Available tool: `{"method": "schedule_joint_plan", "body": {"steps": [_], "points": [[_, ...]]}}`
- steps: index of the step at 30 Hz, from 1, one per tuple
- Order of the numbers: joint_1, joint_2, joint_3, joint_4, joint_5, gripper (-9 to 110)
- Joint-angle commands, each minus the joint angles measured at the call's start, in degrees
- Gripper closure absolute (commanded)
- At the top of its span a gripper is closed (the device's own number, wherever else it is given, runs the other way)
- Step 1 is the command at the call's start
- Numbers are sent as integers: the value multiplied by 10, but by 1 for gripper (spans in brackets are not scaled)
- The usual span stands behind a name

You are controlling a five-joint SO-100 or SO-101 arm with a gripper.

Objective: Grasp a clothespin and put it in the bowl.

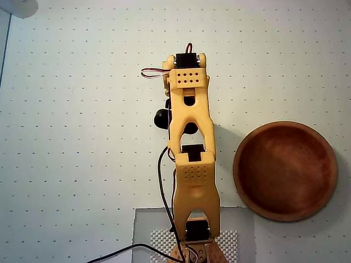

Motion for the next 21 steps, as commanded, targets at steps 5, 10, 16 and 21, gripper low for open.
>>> {"method": "schedule_joint_plan", "body": {"steps": [5,10,16,21], "points": [[17,-15,-54,7,78,104],[16,-16,-55,7,192,104],[12,-10,-56,5,336,104],[13,-2,-60,6,450,104]]}}
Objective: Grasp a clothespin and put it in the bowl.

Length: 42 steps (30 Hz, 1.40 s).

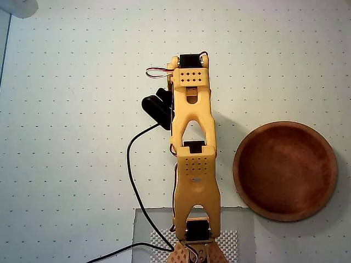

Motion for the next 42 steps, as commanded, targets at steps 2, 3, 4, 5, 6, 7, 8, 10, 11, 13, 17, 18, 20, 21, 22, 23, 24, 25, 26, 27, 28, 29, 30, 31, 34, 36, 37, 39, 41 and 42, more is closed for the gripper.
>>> {"method": "schedule_joint_plan", "body": {"steps": [2,3,4,5,6,7,8,10,11,13,17,18,20,21,22,23,24,25,26,27,28,29,30,31,34,36,37,39,41,42], "points": [[-1,47,-52,2,89,104],[-1,53,-54,2,101,104],[-1,57,-58,2,110,104],[-1,61,-60,2,117,104],[-1,64,-61,3,127,104],[-1,65,-61,3,134,104],[0,67,-62,3,144,104],[1,68,-62,3,164,104],[2,69,-62,2,177,104],[2,69,-62,1,205,104],[2,69,-62,-4,275,104],[2,69,-62,-5,292,104],[2,69,-62,-5,328,104],[1,69,-62,-5,348,104],[1,69,-62,-5,375,104],[1,69,-62,-4,396,104],[1,69,-62,-1,419,104],[1,71,-62,0,442,104],[-2,76,-62,0,464,104],[-3,81,-62,-1,484,104],[-4,89,-62,-6,511,104],[-5,94,-62,-6,531,104],[-8,98,-62,-7,543,104],[-13,103,-62,-7,552,104],[-19,113,-62,-7,582,104],[-19,114,-62,-6,590,104],[-19,113,-62,-6,591,103],[-20,111,-62,-6,589,102],[-20,111,-62,-6,589,98],[-20,111,-62,-6,593,95]]}}
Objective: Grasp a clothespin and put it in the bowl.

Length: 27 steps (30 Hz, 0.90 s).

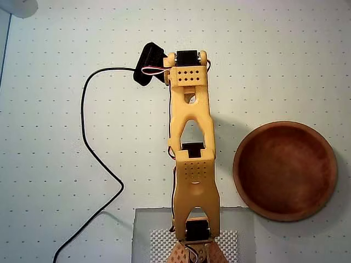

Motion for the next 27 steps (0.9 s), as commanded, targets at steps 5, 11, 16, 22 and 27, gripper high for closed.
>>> {"method": "schedule_joint_plan", "body": {"steps": [5,11,16,22,27], "points": [[-2,67,-41,-4,13,79],[0,63,-41,-4,27,66],[11,63,-41,-4,96,61],[15,62,-35,-4,158,58],[17,62,-36,-4,201,58]]}}
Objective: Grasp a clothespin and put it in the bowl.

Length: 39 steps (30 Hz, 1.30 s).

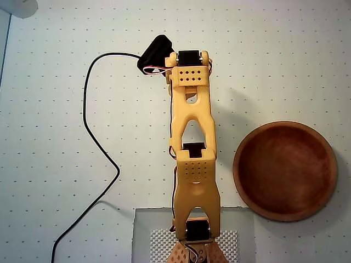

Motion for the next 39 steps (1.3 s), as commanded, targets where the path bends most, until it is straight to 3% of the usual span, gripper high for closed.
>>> {"method": "schedule_joint_plan", "body": {"steps": [1,6,17,27,39], "points": [[4,62,-36,-4,34,58],[13,61,-33,-4,86,58],[33,15,-41,-4,92,58],[51,12,-34,-50,2,58],[69,19,-35,-49,-10,58]]}}
